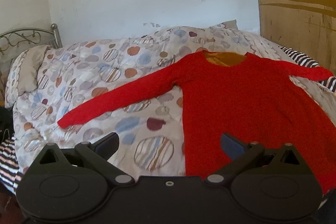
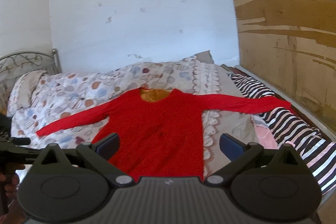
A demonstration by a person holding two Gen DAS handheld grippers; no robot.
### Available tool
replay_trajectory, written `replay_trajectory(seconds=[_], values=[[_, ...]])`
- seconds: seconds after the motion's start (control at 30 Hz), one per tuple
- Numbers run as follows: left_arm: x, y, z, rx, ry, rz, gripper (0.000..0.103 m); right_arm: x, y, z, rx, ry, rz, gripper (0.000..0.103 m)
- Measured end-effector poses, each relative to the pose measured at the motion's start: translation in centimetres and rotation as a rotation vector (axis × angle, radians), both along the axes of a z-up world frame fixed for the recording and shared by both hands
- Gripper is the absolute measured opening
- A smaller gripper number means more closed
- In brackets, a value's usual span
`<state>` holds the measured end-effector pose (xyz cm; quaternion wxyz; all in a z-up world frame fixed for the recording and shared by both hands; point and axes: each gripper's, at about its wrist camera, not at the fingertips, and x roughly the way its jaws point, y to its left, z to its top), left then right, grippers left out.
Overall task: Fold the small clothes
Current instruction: 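Reach the right tool to the sweater's sleeve cuff and grasp it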
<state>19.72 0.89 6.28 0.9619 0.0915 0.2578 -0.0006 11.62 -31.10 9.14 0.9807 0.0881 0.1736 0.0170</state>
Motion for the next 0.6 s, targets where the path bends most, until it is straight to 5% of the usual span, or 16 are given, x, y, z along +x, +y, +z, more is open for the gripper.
replay_trajectory(seconds=[0.6], values=[[13.4, -3.1, -3.5, -0.038, 0.071, -0.06, 0.102, 12.5, -6.6, -4.4, 0.018, 0.12, -0.121, 0.103]])
